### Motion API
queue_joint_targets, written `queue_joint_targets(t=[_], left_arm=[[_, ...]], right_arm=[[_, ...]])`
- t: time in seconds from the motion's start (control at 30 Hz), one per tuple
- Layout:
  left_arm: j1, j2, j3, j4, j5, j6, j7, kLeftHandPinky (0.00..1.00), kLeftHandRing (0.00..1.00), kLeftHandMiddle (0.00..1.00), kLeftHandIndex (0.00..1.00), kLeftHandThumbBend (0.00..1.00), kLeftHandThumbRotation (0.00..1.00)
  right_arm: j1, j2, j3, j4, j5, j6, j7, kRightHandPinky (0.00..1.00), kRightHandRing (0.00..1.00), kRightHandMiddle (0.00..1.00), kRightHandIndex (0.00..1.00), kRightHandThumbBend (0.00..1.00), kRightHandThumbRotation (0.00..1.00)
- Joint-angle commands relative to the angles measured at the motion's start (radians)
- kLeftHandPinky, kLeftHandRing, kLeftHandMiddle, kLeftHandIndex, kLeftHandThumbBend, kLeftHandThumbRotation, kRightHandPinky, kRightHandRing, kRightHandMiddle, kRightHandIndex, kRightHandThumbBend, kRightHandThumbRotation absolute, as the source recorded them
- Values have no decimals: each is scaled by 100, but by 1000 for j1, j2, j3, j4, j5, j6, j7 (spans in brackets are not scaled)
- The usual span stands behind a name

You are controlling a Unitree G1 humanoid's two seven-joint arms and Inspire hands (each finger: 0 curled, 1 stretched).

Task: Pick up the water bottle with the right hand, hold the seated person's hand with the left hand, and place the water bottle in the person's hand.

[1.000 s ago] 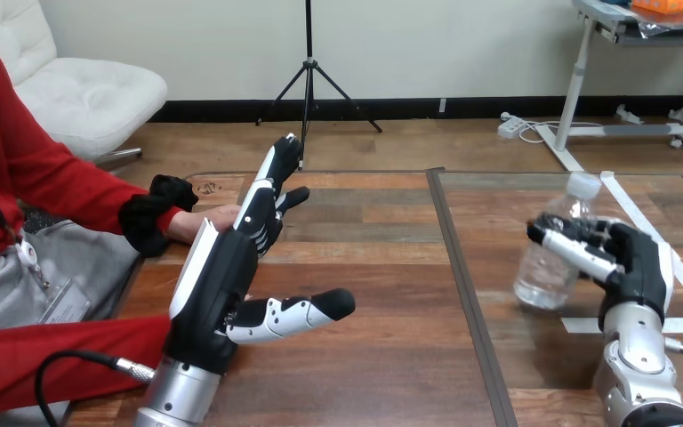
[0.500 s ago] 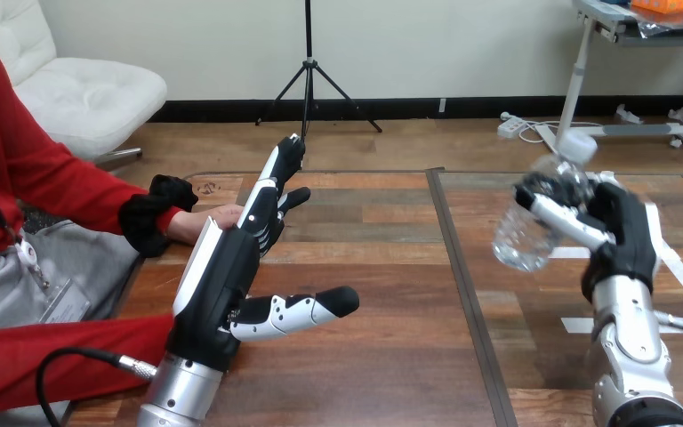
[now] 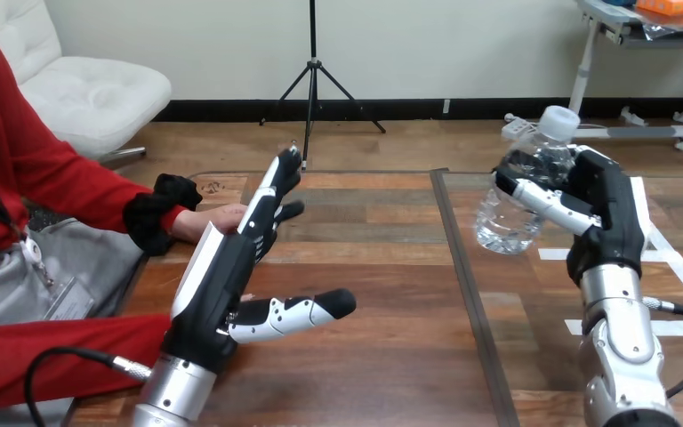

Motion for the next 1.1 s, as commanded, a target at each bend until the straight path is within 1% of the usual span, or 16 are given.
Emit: queue_joint_targets(t=[0.0, 0.17, 0.27, 0.37, 0.47, 0.5, 0.57, 0.8, 0.93, 1.0, 1.07], left_arm=[[-57, 73, 44, -119, 48, 18, 41, 89, 97, 100, 100, 100, 56], [-62, 100, 52, -127, 50, 27, 38, 90, 98, 100, 100, 100, 55], [-64, 126, 60, -139, 76, 40, 46, 90, 98, 100, 100, 100, 56], [-65, 151, 67, -152, 78, 55, 34, 90, 98, 100, 100, 100, 56], [-70, 176, 71, -159, 65, 71, 12, 90, 98, 100, 100, 100, 55], [-72, 191, 74, -162, 69, 76, 8, 90, 98, 100, 100, 100, 54], [-75, 207, 76, -163, 75, 81, 7, 90, 98, 100, 100, 100, 54], [-89, 287, 86, -151, 114, 77, 2, 89, 96, 99, 99, 100, 52], [-92, 325, 85, -142, 115, 85, -10, 88, 96, 99, 98, 100, 49], [-93, 336, 84, -141, 114, 90, -13, 88, 96, 98, 98, 100, 47], [-92, 355, 83, -142, 115, 95, -21, 89, 96, 98, 98, 100, 45]], right_arm=[[41, 45, 26, -294, 49, 39, 31, 37, 37, 38, 36, 78, 0], [73, 60, 38, -378, 54, 76, 39, 37, 36, 37, 35, 75, 0], [91, 70, 44, -423, 63, 94, 51, 37, 36, 37, 35, 74, 0], [111, 79, 51, -473, 68, 119, 53, 36, 35, 37, 35, 74, 0], [129, 89, 58, -519, 69, 143, 50, 35, 35, 37, 35, 75, 0], [138, 93, 62, -539, 69, 150, 49, 35, 34, 36, 34, 75, 0], [147, 98, 66, -562, 68, 160, 49, 35, 34, 36, 34, 75, 0], [190, 115, 84, -657, 75, 209, 52, 34, 33, 35, 34, 75, 0], [210, 123, 95, -702, 69, 230, 53, 33, 33, 35, 34, 74, 0], [215, 125, 97, -714, 67, 238, 52, 33, 33, 35, 34, 74, 0], [223, 128, 101, -728, 72, 243, 58, 34, 33, 36, 34, 74, 0]])
